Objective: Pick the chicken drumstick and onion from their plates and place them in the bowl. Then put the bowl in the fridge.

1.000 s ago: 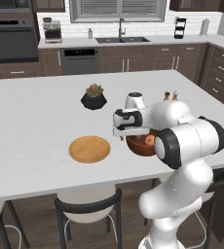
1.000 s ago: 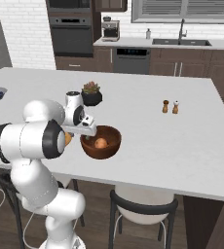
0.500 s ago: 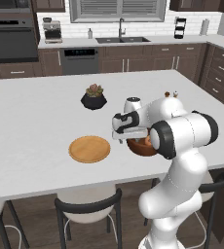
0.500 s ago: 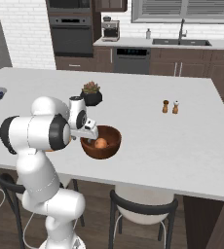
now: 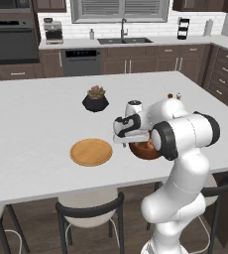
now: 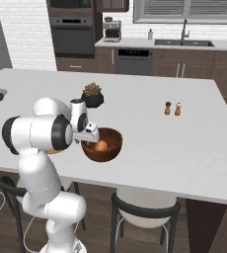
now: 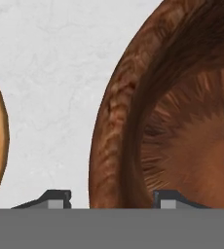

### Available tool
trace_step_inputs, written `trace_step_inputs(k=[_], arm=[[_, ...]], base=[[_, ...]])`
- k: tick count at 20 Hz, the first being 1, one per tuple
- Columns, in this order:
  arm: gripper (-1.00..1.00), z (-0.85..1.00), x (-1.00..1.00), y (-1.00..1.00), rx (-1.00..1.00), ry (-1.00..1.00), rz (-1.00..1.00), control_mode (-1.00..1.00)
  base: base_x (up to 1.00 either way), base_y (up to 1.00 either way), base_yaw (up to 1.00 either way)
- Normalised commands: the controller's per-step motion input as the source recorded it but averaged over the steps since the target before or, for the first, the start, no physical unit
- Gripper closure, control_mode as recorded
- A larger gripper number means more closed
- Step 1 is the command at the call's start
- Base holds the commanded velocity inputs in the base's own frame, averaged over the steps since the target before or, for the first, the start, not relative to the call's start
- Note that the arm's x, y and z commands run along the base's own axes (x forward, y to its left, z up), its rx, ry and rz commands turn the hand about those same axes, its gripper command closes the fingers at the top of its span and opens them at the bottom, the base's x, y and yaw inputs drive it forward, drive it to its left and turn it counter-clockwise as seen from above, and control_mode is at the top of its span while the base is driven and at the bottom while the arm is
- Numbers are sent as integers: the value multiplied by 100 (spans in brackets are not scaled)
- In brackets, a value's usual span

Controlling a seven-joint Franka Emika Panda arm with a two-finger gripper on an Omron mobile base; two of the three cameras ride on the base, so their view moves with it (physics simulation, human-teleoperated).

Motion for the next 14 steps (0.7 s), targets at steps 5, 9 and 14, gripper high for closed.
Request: trace_step_inputs(k=[5,9,14], arm=[[100,0,0,0,0,0,0,-100],[100,21,-9,0,0,0,5,-100],[100,87,-44,6,0,-5,7,-100]], base=[[0,0,0],[0,0,0],[0,0,0]])
